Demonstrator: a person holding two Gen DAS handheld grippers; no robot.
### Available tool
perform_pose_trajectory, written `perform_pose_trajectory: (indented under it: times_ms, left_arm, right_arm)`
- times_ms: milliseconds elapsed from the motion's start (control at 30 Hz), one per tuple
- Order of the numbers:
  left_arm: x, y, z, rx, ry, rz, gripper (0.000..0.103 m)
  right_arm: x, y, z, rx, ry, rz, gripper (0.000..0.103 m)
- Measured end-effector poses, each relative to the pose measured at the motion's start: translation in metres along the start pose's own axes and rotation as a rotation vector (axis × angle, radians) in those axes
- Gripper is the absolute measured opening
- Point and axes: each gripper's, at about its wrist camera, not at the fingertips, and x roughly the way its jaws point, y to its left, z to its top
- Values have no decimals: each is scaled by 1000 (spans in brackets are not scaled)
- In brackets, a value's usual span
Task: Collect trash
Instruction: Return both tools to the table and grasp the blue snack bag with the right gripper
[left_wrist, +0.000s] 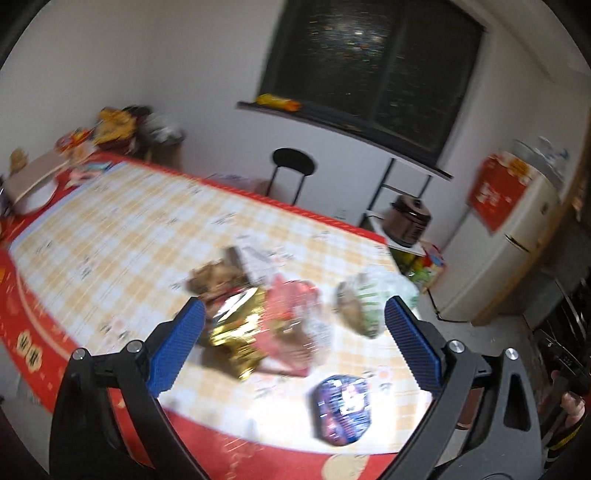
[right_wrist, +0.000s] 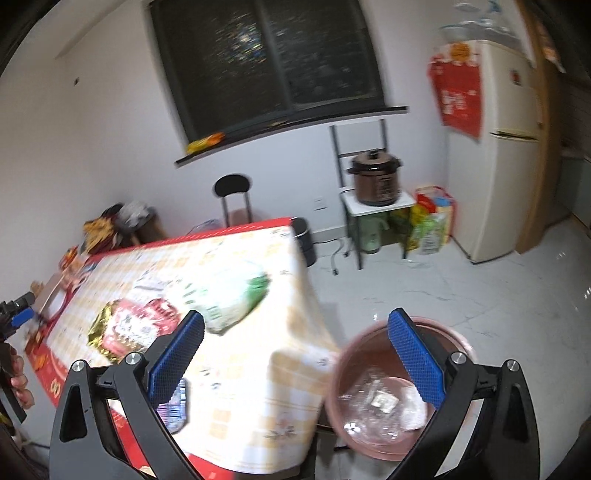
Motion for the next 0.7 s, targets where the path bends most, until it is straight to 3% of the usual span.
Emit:
perform_pose_trajectory:
  times_ms: [300,700]
  left_arm:
    - [12,61,-4,-47,50,-4,96]
    - [63,110,-6,-26,163,-109,96]
  right_arm:
    - [40,95,-9,-85,95,47,98]
    - [104,194,-74,-151,315,25,98]
